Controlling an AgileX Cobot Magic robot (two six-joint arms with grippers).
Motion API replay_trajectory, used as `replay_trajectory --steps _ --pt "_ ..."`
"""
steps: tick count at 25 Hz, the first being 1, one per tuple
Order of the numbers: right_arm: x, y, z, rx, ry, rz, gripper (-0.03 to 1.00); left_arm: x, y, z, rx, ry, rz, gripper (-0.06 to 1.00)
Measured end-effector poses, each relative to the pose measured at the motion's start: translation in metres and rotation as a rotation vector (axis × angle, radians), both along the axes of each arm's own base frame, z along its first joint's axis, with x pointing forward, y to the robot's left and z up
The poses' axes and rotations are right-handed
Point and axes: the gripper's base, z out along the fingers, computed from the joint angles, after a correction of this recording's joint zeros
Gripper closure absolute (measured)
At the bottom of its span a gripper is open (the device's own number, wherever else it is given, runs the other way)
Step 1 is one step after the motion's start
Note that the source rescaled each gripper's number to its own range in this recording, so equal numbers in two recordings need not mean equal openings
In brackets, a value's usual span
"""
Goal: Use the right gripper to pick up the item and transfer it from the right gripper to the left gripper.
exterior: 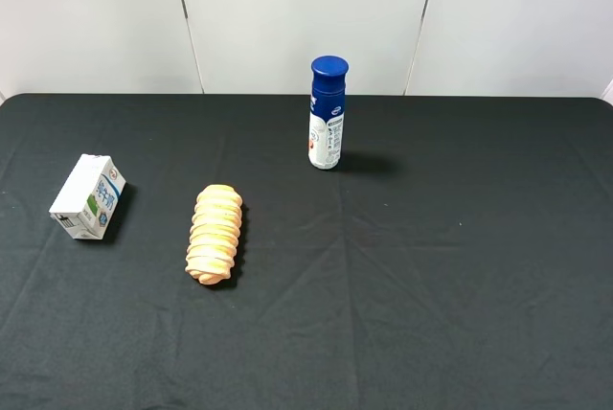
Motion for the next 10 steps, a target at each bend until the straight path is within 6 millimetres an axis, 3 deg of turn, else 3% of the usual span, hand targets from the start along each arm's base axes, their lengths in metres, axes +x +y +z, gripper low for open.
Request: replay_trajectory --steps 10 --pt "0.0 0.0 0.0 0.0 0.0 0.0 -0.03 0.0 0.0 0.0 0.0 0.0 0.0 -0.03"
